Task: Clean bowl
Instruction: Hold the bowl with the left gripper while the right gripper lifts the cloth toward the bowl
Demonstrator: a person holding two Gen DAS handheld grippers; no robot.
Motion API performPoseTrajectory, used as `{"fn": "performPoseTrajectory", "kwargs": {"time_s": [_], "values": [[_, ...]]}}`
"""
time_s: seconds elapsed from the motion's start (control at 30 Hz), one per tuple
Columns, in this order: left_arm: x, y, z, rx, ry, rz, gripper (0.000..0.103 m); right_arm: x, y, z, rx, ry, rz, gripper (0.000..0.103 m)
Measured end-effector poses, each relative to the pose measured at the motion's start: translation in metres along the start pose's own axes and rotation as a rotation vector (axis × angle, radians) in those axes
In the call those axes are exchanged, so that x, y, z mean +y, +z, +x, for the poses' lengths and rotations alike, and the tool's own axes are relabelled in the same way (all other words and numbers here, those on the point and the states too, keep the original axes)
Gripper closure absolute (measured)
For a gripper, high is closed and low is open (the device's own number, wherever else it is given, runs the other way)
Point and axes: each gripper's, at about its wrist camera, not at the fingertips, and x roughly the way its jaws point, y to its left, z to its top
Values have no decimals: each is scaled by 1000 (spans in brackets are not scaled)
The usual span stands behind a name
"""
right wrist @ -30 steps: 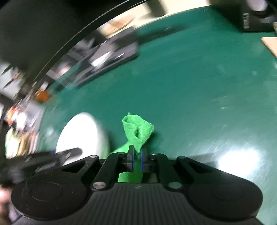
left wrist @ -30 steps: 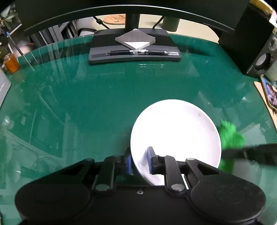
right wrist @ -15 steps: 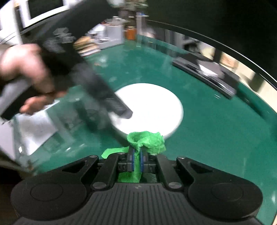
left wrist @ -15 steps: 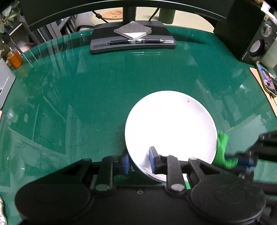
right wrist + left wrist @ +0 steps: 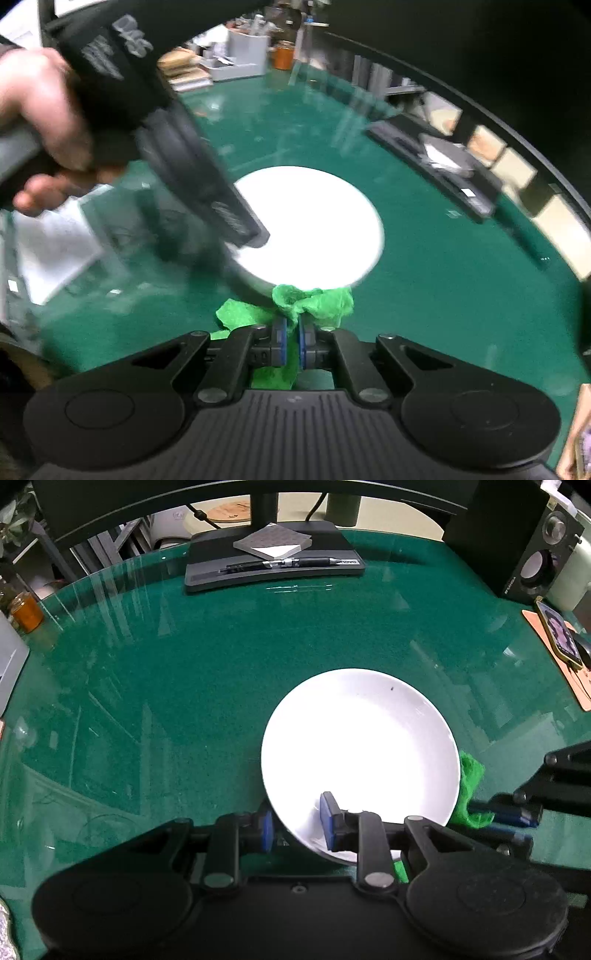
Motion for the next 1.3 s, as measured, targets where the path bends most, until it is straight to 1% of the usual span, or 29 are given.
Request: {"fn": "performPoseTrajectory", "kwargs": {"time_s": [0.13,0.2,0.23,0.33,0.43,0.5,0.53,0.6,0.67,0.73,0.77,0.83,0.97,1.03,1.07,1.13,1.17,1.2,1.23,1.3], "values": [[0,0,1,2,-6,10,77,20,1,-9,-16,62,-89,97],[2,0,1,3,-16,-4,76,19,7,-6,-16,56,-99,98],[3,0,1,3,-22,-14,76,10,8,-4,-3,69,-76,99],[6,1,2,4,-33,-25,75,0,8,5,21,14,-71,98],[6,2,3,7,-32,-16,75,-5,5,4,29,-7,-58,98],[6,2,2,10,-34,-8,75,-2,8,4,31,14,-75,98],[6,2,3,11,-36,-4,75,3,9,3,25,38,-109,98],[5,2,2,12,-36,0,75,5,18,14,25,48,-138,98],[6,2,2,12,-38,-6,74,-6,20,18,49,61,-120,99],[6,2,2,13,-40,-3,74,-11,21,23,60,35,-109,98],[6,2,2,14,-41,-2,74,-16,19,25,66,-15,-112,98],[6,3,2,17,-43,2,74,-15,20,18,72,-12,-90,98],[6,3,1,22,-46,12,74,-2,20,11,76,58,-157,98],[6,3,2,23,-42,12,74,-4,25,13,82,67,-180,98],[6,3,1,23,-41,11,74,-10,28,19,96,67,-171,98],[5,2,1,24,-41,10,74,-18,27,22,102,35,-149,98],[5,3,1,25,-41,11,74,-20,26,23,99,1,-146,98],[5,3,1,27,-41,13,74,-23,27,24,98,-7,-142,98],[5,3,1,28,-41,15,74,-25,28,23,99,-1,-127,97],[5,3,1,31,-43,16,74,-21,29,22,104,13,-137,97]]}}
